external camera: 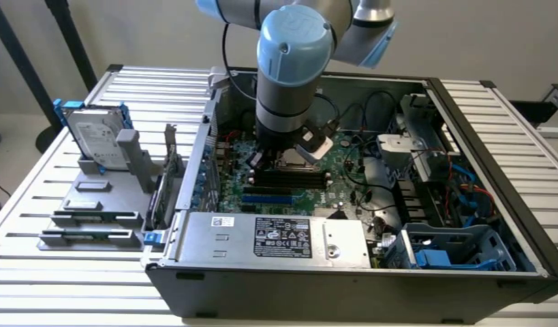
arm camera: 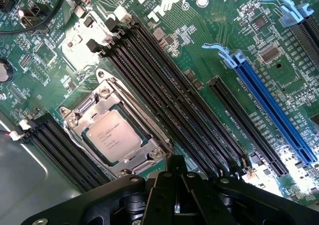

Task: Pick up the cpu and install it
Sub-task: 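Install the second cpu locking lever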

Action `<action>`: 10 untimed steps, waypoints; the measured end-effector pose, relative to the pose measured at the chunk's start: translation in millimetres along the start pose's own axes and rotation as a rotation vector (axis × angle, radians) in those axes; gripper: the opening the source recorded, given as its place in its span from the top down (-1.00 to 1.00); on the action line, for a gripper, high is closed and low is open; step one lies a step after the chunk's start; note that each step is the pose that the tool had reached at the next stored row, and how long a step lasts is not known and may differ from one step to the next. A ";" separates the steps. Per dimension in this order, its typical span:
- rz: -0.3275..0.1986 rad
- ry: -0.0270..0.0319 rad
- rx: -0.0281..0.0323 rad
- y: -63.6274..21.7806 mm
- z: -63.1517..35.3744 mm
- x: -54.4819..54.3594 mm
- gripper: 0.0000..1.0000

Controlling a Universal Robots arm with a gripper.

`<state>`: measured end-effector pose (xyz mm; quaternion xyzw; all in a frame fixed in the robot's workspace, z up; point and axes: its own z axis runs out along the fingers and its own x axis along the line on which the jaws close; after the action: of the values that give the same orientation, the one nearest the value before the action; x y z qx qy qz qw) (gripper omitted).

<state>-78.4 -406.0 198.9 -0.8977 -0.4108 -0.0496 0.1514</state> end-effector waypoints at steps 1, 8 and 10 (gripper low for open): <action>0.000 -0.0001 0.0000 0.0 0.0 0.0 0.79; 0.000 0.0000 0.0003 -0.3 -2.3 0.1 0.79; 0.000 -0.0008 0.0008 -0.6 -4.3 0.4 0.79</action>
<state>-78.5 -406.7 203.2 -0.8977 -0.4107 -0.0491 0.1516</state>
